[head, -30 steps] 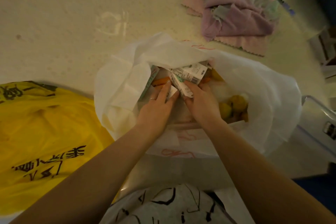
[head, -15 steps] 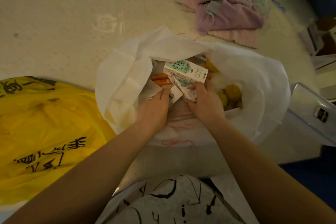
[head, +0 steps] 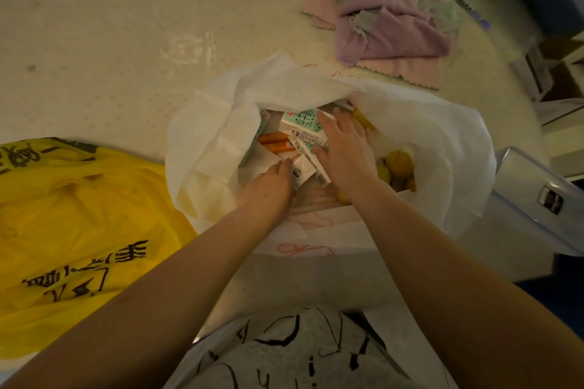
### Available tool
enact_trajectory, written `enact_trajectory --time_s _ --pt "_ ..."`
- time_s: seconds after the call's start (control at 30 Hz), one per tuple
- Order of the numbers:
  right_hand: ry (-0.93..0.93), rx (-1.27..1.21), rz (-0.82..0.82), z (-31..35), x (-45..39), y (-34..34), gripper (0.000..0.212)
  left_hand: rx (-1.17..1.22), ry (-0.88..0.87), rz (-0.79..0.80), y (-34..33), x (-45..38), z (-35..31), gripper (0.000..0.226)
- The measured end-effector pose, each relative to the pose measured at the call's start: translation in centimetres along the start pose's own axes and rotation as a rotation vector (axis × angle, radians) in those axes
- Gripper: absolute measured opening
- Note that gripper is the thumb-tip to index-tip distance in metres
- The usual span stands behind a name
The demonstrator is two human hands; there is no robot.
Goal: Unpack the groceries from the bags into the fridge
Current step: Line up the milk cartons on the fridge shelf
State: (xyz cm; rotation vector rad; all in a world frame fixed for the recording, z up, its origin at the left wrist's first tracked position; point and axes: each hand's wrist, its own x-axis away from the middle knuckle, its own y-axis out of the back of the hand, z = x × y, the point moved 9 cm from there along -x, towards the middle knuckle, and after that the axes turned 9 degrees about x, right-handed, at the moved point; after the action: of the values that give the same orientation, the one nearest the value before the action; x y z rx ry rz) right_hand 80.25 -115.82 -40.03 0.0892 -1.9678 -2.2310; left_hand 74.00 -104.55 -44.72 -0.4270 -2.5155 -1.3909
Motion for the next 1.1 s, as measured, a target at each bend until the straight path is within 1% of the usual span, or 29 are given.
enact_trajectory --time_s 0.07,0.13,0.2,0.3,0.47,0.6,0.7,0.77,0.93,1.03,1.1 --pt "-0.002 0.012 -0.054 -0.2 0.0 0.5 0.064 0.02 -0.003 0.006 0.0 0.1 -0.1 0.051" --pt "0.007 0.024 -0.075 -0.2 0.3 0.8 0.067 0.029 -0.001 0.014 0.0 0.1 0.0 0.053" --pt "0.01 0.038 -0.067 -0.3 0.7 0.8 0.07 0.027 0.003 0.033 -0.3 0.0 0.1 0.055" --pt "0.016 0.048 -0.065 -0.4 1.4 0.8 0.067 0.003 0.009 0.059 -0.9 -0.3 0.2 0.057" --pt "0.001 -0.017 -0.055 -1.4 2.3 1.1 0.063 -0.031 -0.015 0.02 -0.8 -0.2 0.2 0.063" --pt "-0.021 -0.119 -0.087 -3.5 4.2 2.2 0.063 0.084 -0.091 -0.109 1.0 1.2 -0.2 0.068" --pt "-0.071 -0.284 -0.146 -5.1 5.5 3.6 0.062 0.24 -0.12 -0.217 3.0 2.8 -0.5 0.072" --pt "-0.077 -0.432 -0.147 -5.4 6.1 4.4 0.061 0.354 -0.127 -0.292 4.4 4.0 -1.1 0.073" --pt "-0.013 -0.641 -0.11 -4.2 6.6 7.4 0.053 0.505 -0.119 -0.538 8.9 8.2 -3.0 0.069" --pt "0.06 -0.783 -0.073 -2.7 7.2 9.3 0.054 0.609 -0.082 -0.676 11.2 11.7 -3.5 0.07" --pt "0.132 -0.815 -0.043 -1.4 8.0 10.1 0.055 0.7 -0.06 -0.76 11.9 14.4 -3.3 0.07"
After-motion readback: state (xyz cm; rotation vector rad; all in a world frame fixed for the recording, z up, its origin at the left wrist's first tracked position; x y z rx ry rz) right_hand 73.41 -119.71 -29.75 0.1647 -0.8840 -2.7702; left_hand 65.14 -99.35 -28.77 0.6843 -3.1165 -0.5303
